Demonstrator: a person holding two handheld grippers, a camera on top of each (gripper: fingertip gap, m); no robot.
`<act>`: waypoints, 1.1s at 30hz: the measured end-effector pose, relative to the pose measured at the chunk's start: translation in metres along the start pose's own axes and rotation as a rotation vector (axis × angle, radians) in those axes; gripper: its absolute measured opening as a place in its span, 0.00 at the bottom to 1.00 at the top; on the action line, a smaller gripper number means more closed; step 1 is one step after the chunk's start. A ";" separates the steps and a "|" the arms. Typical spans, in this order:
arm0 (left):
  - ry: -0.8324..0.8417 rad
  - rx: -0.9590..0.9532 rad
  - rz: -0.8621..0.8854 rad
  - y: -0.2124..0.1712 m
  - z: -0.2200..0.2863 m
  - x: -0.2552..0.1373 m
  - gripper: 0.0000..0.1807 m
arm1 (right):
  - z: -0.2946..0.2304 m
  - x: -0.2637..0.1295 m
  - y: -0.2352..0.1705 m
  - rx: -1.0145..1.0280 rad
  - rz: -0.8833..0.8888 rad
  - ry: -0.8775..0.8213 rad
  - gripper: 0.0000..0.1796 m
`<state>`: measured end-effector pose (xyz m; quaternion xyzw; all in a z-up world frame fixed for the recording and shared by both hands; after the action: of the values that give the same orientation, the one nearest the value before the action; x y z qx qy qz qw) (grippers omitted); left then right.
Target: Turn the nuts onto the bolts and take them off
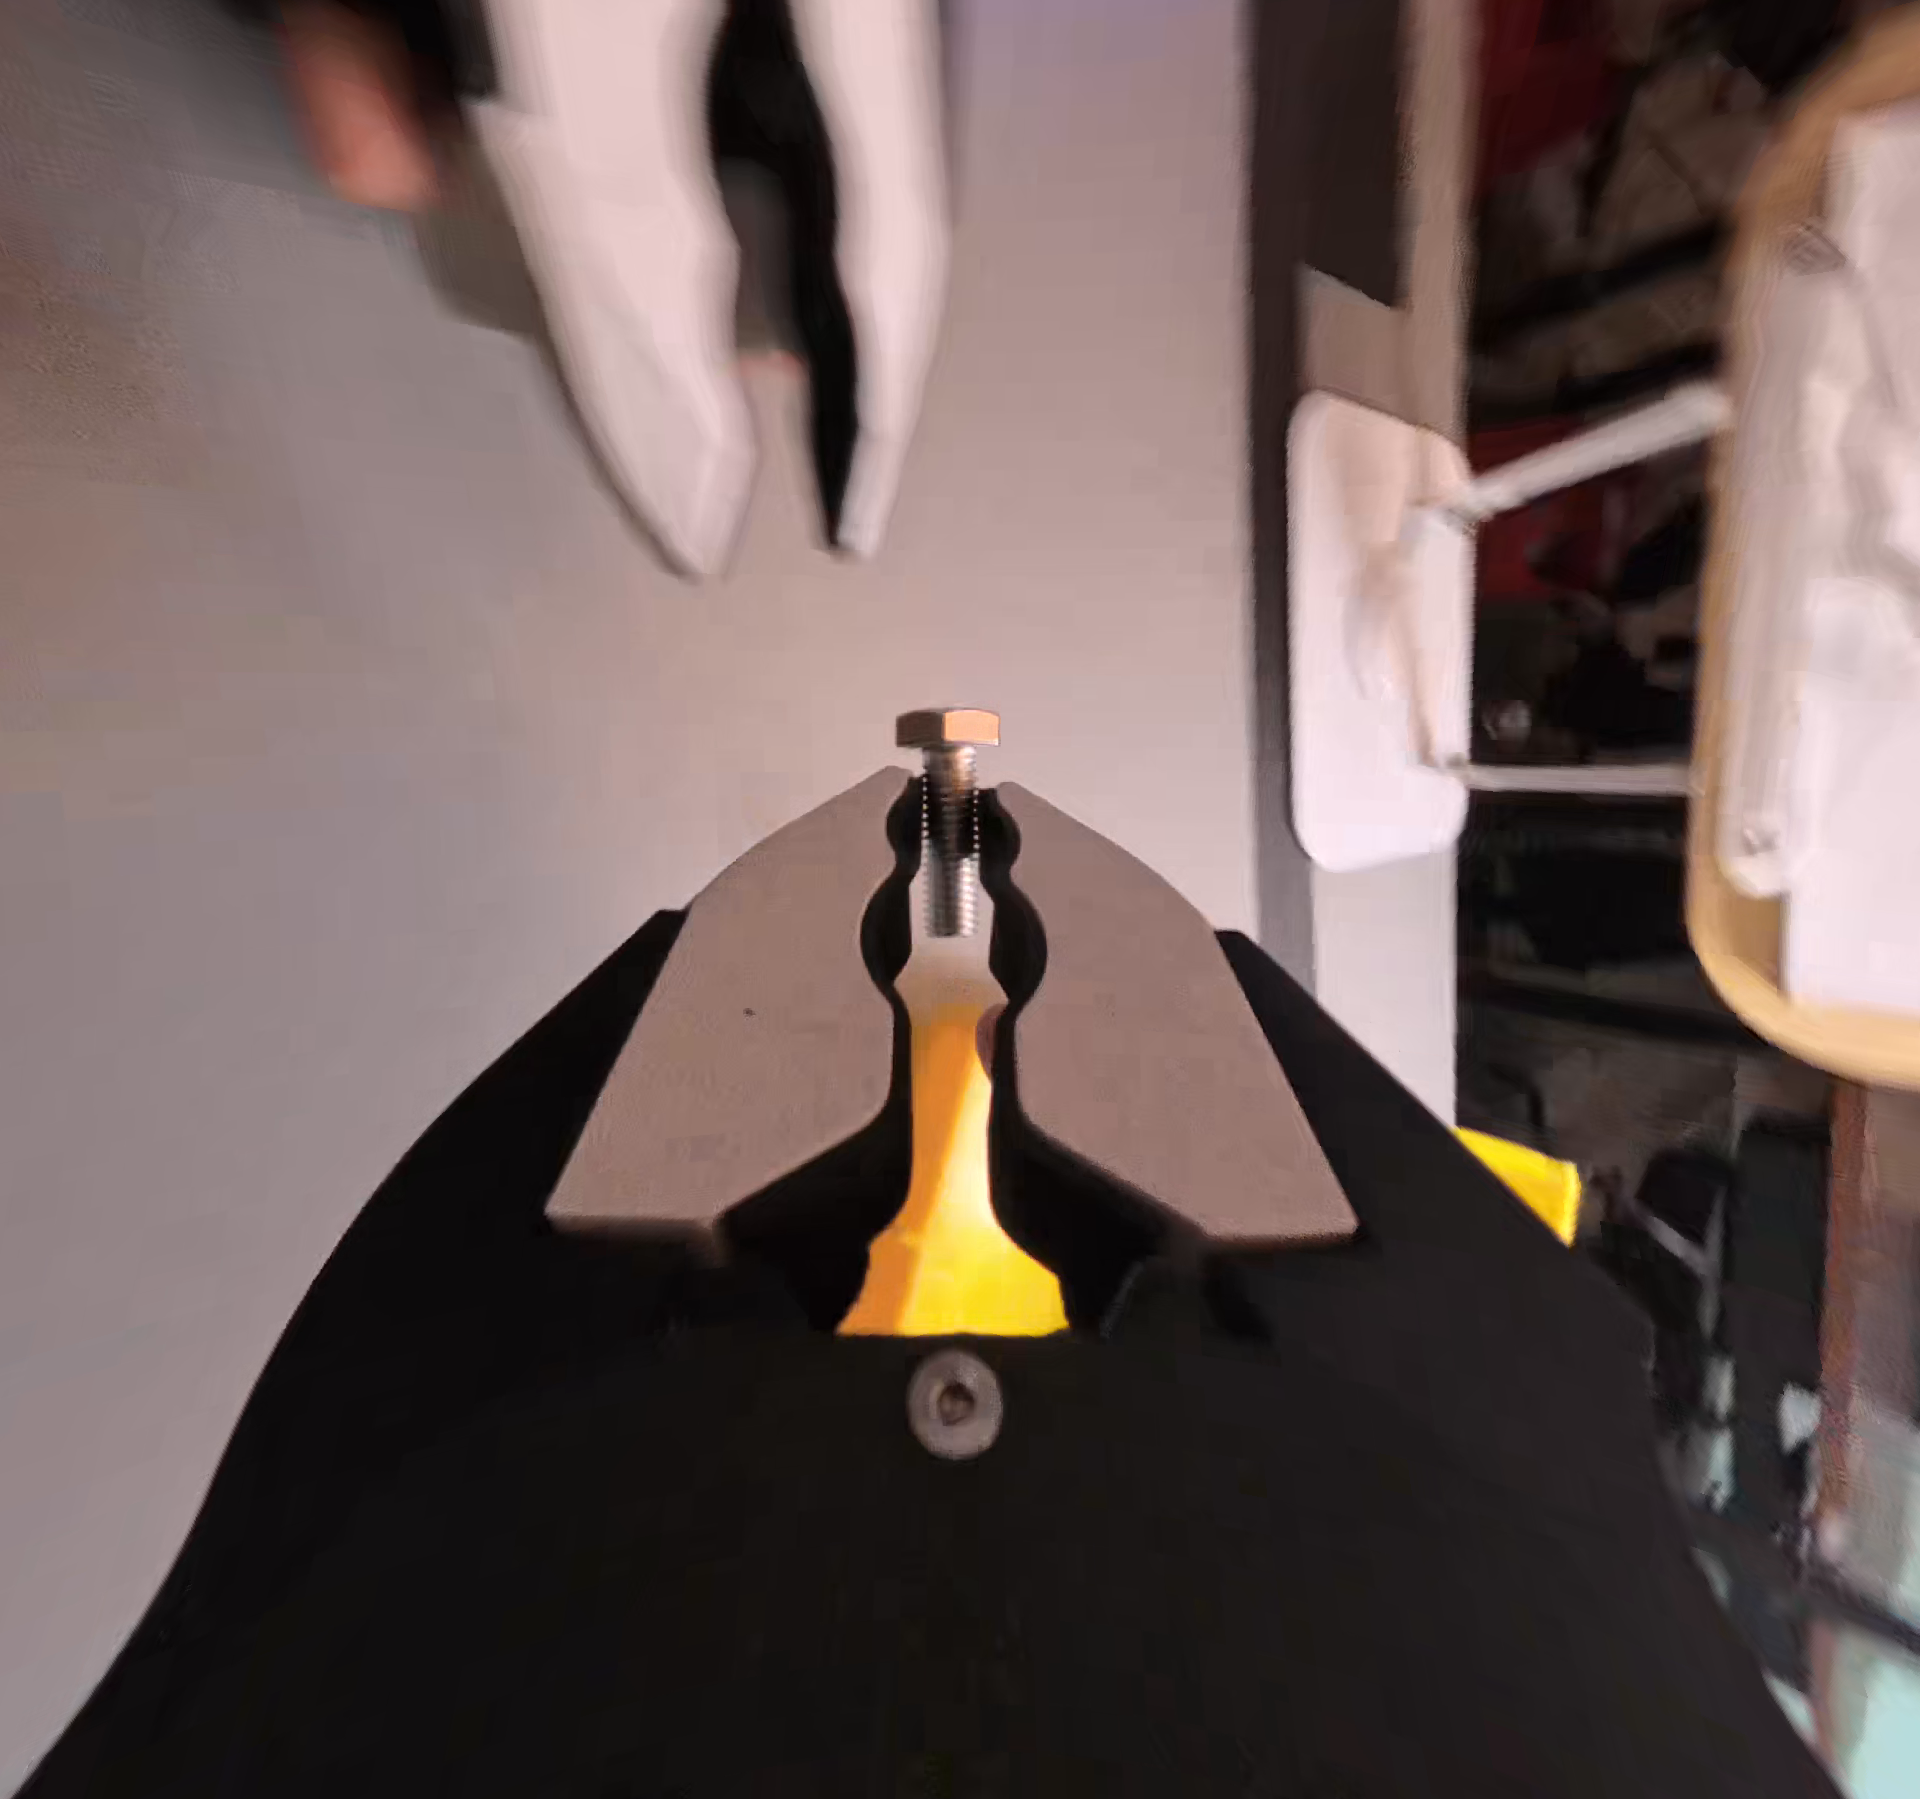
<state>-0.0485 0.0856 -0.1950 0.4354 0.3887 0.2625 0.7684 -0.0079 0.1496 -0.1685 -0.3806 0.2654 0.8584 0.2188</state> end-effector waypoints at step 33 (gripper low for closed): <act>0.254 0.089 0.167 0.011 -0.040 -0.023 0.12 | 0.195 0.051 -0.193 0.903 -0.197 -0.076 0.13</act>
<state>-0.0949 0.0925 -0.1901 0.4630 0.4564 0.3608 0.6687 -0.0329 0.4270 -0.1524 -0.2389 0.5673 0.6452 0.4526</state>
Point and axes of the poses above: each gripper's, where its closed fingertips meet, x out along the fingers, y out of its top, z = x × y across the jaws, the point moved 3 cm from there along -x, back along the fingers, and after that the axes turned 9 degrees about -z, right-handed, at the moved point
